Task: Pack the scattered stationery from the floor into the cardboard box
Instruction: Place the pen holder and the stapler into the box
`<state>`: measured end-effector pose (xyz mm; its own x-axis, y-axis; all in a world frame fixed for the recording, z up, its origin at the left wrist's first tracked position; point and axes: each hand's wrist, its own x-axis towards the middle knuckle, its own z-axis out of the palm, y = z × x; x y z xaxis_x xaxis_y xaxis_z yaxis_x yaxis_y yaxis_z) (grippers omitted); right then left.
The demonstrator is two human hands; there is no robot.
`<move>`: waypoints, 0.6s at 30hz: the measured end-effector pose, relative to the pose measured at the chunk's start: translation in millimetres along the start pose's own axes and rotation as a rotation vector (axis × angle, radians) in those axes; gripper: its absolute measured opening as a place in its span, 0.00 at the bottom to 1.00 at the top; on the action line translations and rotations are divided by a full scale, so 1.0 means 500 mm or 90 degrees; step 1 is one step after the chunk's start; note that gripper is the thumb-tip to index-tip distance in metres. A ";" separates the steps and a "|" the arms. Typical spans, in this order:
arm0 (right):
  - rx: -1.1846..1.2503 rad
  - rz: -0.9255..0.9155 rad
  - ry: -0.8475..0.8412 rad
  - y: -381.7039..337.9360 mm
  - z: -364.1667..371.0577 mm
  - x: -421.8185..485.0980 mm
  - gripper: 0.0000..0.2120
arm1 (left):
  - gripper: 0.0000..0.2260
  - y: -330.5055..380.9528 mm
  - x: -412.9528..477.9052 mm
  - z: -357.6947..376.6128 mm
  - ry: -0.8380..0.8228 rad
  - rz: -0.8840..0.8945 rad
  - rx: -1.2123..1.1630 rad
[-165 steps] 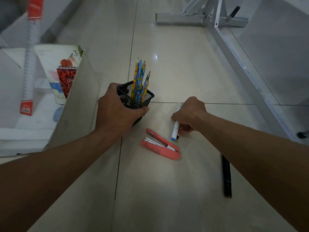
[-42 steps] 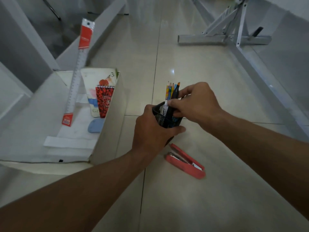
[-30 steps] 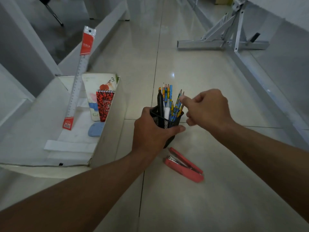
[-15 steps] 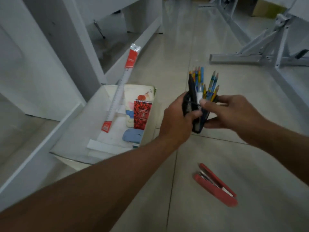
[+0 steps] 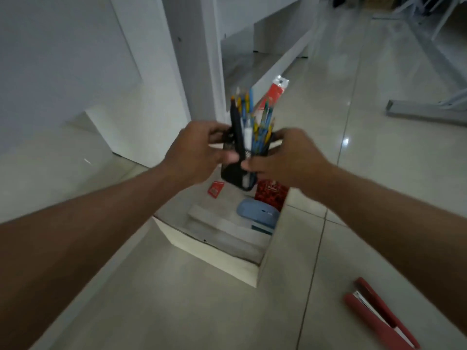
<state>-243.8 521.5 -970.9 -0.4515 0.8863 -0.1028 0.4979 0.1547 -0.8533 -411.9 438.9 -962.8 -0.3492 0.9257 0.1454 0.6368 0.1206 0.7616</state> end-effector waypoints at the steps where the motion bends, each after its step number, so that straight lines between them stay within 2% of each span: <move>1: -0.004 0.012 -0.017 0.001 0.030 0.000 0.26 | 0.24 -0.017 -0.013 -0.007 -0.001 -0.024 0.055; 3: -0.017 0.012 -0.036 0.013 0.083 0.009 0.22 | 0.24 -0.051 -0.035 -0.007 0.000 -0.058 0.109; 5: -0.040 0.014 -0.040 0.026 0.121 0.015 0.24 | 0.21 -0.081 -0.044 0.002 -0.005 -0.073 0.116; 8: -0.053 0.036 -0.030 0.047 0.158 0.026 0.33 | 0.16 -0.101 -0.037 0.019 -0.020 -0.092 0.165; 18: -0.081 0.060 -0.030 0.088 0.208 0.035 0.35 | 0.11 -0.128 -0.002 0.058 -0.122 -0.159 0.288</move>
<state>-306.9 498.6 -1063.2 -0.4313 0.8783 -0.2063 0.6286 0.1286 -0.7670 -432.6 440.8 -1030.0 -0.4229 0.8929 -0.1544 0.7977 0.4477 0.4041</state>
